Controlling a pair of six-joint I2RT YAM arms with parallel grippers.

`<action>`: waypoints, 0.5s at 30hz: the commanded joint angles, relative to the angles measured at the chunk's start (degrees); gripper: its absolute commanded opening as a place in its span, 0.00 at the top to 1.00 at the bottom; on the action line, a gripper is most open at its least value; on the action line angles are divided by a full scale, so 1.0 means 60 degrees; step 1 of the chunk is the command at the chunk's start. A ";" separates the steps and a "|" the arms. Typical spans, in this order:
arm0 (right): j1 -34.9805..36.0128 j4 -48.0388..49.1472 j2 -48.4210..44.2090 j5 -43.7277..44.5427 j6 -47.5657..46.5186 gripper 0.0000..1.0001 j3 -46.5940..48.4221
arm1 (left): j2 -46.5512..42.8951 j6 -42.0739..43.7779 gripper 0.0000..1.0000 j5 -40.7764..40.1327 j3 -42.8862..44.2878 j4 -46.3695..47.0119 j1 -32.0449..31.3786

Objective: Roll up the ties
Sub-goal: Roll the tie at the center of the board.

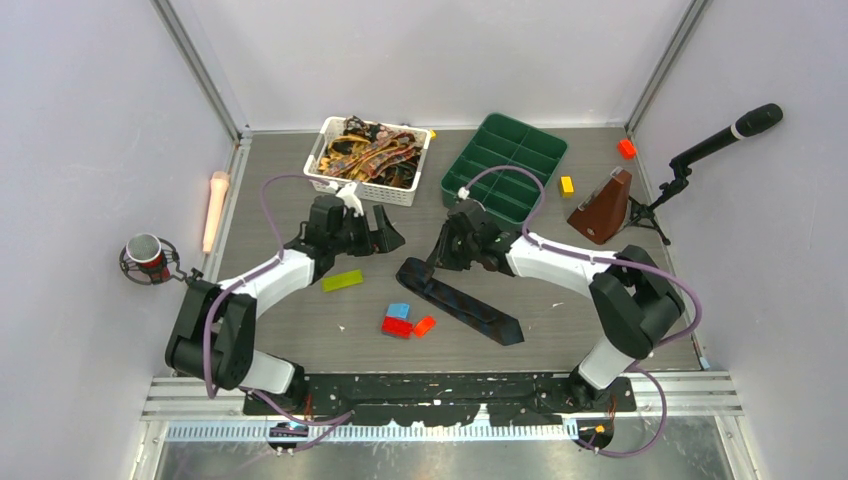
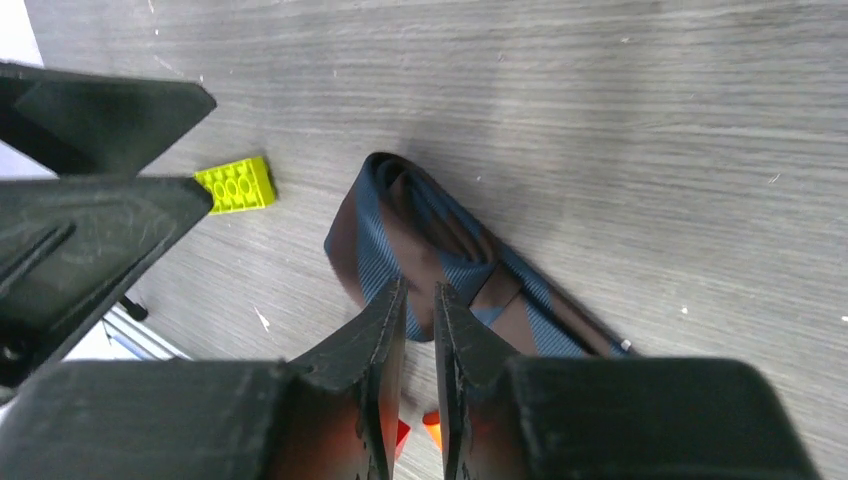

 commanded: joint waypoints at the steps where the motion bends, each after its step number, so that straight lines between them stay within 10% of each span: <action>1: -0.0218 0.0935 0.0313 -0.0707 0.0504 0.78 -0.0083 | 0.0121 0.0228 0.12 0.0339 -0.0101 0.0729 -0.0045; 15: -0.0261 0.0367 0.0994 0.1914 -0.0849 0.79 0.0597 | 0.0159 0.0122 0.13 0.0038 -0.0224 0.0609 -0.0045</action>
